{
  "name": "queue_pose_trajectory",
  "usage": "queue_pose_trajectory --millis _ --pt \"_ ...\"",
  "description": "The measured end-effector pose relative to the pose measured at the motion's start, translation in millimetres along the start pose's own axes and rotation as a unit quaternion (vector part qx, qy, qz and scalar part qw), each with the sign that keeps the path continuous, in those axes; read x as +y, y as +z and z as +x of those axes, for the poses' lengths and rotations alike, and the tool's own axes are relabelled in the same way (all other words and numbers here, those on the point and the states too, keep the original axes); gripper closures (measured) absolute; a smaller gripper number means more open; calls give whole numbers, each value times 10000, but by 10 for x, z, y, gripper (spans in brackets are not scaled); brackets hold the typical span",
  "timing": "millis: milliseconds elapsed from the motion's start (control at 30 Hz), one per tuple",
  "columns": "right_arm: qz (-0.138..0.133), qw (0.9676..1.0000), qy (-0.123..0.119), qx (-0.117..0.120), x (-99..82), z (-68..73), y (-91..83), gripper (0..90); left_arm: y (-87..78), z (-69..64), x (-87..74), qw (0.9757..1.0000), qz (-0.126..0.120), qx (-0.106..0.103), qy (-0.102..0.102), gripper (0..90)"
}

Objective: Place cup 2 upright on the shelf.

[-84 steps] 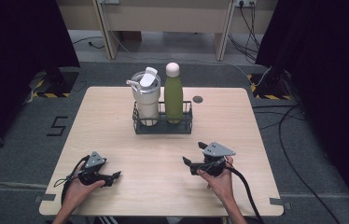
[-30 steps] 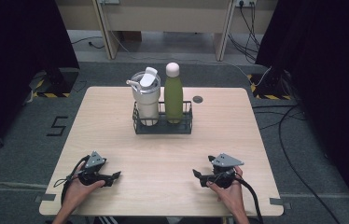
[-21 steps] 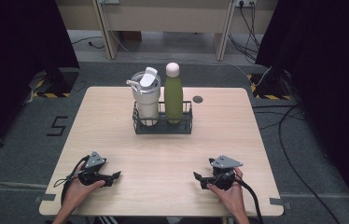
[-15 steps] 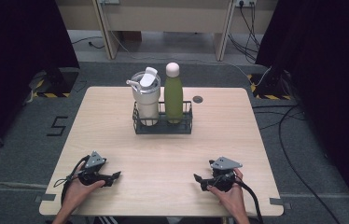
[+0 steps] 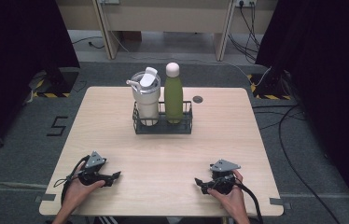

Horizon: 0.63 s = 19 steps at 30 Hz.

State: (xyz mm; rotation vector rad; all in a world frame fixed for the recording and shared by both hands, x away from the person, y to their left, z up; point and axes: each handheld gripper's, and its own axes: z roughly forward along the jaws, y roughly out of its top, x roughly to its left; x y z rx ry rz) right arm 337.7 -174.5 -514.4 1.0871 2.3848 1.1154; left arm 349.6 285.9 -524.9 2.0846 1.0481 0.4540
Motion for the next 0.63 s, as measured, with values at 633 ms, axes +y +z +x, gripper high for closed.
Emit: queue_pose_trajectory --millis 633 --pt "286 9991 -291 -123 -31 20 37 101 0 1 0 10000 6 0 0 142"
